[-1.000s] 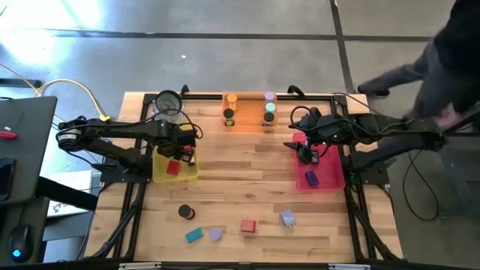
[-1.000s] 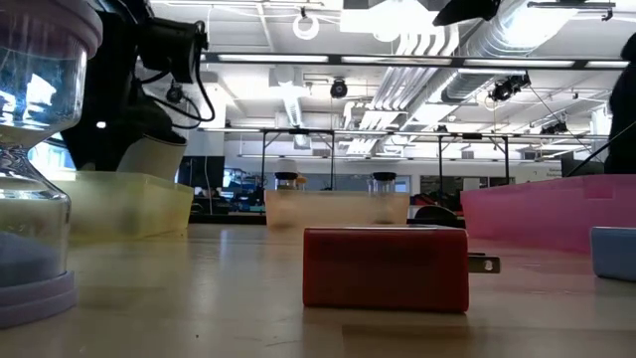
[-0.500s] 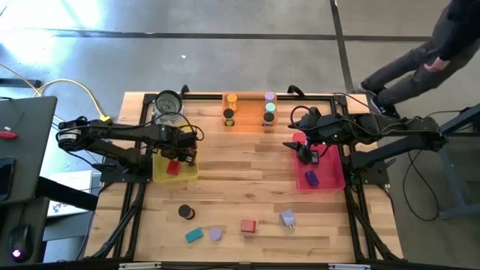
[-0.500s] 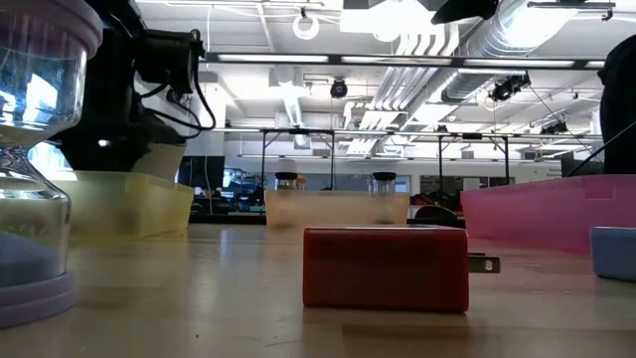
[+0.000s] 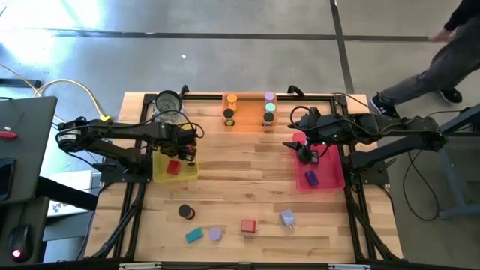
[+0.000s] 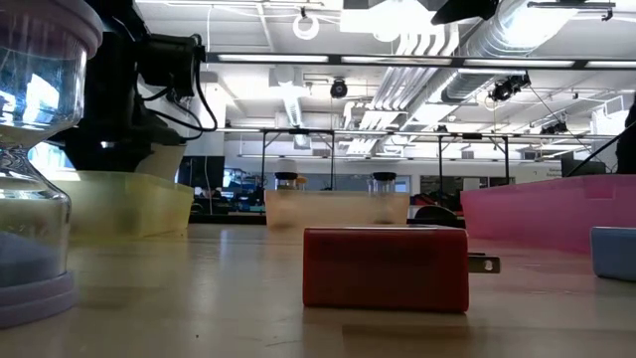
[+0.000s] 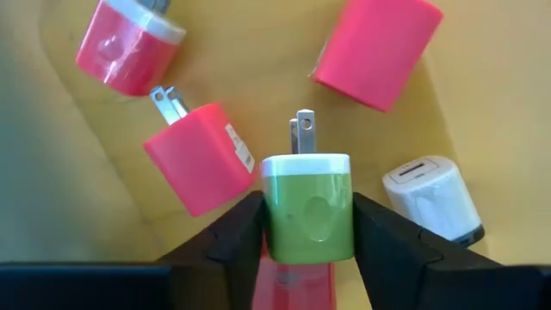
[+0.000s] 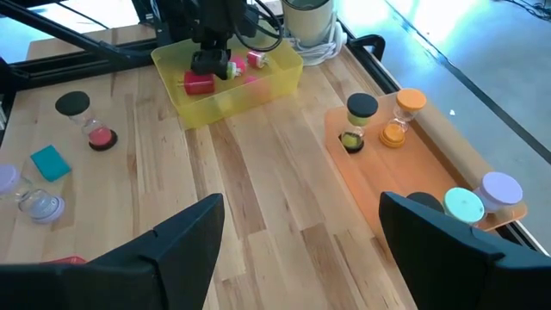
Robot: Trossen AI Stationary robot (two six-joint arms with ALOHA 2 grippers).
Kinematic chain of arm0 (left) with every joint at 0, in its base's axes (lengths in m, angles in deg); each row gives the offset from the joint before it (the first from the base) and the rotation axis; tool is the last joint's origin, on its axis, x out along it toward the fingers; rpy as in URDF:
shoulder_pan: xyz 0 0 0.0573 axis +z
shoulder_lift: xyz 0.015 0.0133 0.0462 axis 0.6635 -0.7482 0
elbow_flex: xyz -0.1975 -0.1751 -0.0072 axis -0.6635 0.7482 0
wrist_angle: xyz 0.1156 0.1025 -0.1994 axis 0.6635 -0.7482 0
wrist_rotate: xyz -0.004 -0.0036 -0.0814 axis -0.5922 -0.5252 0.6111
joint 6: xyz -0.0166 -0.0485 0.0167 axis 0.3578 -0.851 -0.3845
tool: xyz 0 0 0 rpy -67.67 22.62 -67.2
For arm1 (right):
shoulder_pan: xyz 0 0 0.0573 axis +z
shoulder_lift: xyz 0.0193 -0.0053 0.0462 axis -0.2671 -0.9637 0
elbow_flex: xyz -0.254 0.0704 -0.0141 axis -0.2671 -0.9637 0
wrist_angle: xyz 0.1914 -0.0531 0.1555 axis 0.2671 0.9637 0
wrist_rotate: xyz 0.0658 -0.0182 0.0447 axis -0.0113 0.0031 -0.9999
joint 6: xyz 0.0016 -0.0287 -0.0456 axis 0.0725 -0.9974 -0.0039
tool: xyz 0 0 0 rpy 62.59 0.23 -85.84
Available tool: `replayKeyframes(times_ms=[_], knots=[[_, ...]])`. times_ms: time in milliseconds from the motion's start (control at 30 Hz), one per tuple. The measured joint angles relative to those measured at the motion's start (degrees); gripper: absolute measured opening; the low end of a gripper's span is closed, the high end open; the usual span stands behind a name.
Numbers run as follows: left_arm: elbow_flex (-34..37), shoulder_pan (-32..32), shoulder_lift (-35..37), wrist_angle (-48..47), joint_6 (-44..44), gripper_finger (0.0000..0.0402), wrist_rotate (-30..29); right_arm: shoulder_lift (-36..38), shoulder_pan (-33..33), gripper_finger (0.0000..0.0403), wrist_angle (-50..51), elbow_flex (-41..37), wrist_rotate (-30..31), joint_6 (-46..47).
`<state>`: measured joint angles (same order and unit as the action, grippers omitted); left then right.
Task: Pick & Place Office items
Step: Put the red charger in the yellow bin, then put the black hourglass in the orange bin
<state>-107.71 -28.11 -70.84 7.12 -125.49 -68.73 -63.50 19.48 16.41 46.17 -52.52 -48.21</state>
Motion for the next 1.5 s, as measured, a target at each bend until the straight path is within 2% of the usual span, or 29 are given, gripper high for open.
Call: replayKeyframes(times_ms=[267,400,533,700,933,1033,1200,1333,1500], knots=[[-0.01,-0.28,0.0,1.22,3.03,0.0285,0.11,0.0,0.02,0.03,0.04,0.0,0.0,0.12],[-0.33,1.08,0.02,0.91,6.71,0.0317,1.84,0.0,0.0,0.03,0.02,0.0,0.11,0.06],[-1.59,2.36,0.02,0.64,10.4,0.0321,4.74,0.0,0.0,0.03,-0.01,0.0,0.17,-0.05],[-5.8,1.34,0.04,-1.06,10.87,0.0322,7.19,0.0,0.0,0.03,-0.01,0.0,0.0,0.16],[-17.51,-7.87,0.07,-9.1,12.4,0.0322,9.42,-0.01,0.03,0.03,0.44,0.0,-3.54,0.2],[-22.95,-13.08,0.09,-13.49,12.03,0.0322,12.29,-0.02,0.03,0.03,1.05,0.0,-4.45,0.2],[-27.24,-21.07,0.11,-13.99,5.61,0.0322,14.58,-0.02,0.02,0.03,1.5,0.0,-4.46,0.18],[-27.37,-25.26,0.09,-14.69,-4.71,0.0322,14.98,-0.02,0.02,0.03,1.5,0.0,-4.49,0.38],[-27.35,-29.57,0.09,-14.58,-12.12,0.0322,14.75,-0.02,0.02,0.03,1.5,0.0,-4.51,0.4]])
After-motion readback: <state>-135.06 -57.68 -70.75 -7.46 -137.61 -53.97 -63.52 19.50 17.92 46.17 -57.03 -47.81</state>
